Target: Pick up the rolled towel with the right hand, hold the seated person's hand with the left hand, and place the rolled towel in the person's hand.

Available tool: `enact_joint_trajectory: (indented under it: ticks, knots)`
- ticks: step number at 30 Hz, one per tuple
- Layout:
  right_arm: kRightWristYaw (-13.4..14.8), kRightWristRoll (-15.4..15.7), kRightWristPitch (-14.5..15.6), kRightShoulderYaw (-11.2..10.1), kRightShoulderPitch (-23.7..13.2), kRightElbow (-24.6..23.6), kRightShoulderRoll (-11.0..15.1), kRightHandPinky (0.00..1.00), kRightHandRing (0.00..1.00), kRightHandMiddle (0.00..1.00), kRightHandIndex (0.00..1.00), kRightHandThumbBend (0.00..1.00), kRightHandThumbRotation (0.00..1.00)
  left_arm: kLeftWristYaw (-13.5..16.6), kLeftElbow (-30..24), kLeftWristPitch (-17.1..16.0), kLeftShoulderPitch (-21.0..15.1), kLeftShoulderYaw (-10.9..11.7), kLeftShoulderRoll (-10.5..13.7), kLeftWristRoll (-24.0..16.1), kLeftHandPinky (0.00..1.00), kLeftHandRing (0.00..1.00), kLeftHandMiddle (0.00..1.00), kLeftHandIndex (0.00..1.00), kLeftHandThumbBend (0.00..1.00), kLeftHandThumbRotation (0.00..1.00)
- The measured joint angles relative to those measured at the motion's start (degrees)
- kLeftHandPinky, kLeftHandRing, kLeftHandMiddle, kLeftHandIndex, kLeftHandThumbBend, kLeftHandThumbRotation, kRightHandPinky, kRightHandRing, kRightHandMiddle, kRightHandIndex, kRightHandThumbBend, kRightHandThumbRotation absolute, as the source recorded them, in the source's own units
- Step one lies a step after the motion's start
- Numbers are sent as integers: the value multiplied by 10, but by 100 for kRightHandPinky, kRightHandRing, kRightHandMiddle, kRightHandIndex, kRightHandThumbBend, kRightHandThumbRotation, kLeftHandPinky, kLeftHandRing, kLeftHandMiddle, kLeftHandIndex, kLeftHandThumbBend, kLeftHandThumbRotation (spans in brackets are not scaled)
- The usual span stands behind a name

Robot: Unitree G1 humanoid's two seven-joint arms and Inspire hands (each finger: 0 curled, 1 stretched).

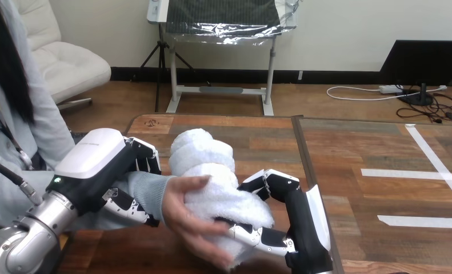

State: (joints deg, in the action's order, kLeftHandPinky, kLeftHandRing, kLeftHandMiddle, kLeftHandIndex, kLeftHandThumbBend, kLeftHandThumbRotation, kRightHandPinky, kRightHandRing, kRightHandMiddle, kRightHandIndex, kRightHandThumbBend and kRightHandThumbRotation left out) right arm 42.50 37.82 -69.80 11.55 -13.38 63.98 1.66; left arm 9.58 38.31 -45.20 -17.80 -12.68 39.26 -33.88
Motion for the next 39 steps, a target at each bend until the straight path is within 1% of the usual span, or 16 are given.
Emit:
enact_joint_trajectory:
  ticks: [16, 28, 39]
  knots:
    - [1, -2, 4, 2, 6, 0, 4, 26, 32, 40, 39, 68, 0, 0, 0, 1, 0, 0, -2, 0, 29, 30, 34, 35, 100, 5]
    - [-6, -19, 7, 2, 6, 0, 6, 26, 32, 40, 39, 67, 0, 5, 0, -11, 0, 0, -2, 0, 29, 31, 34, 35, 100, 5]
    - [-7, -21, 8, 2, 6, -2, 8, 26, 32, 40, 39, 68, 0, 6, 0, -12, 0, 0, -4, 0, 30, 31, 35, 35, 100, 5]
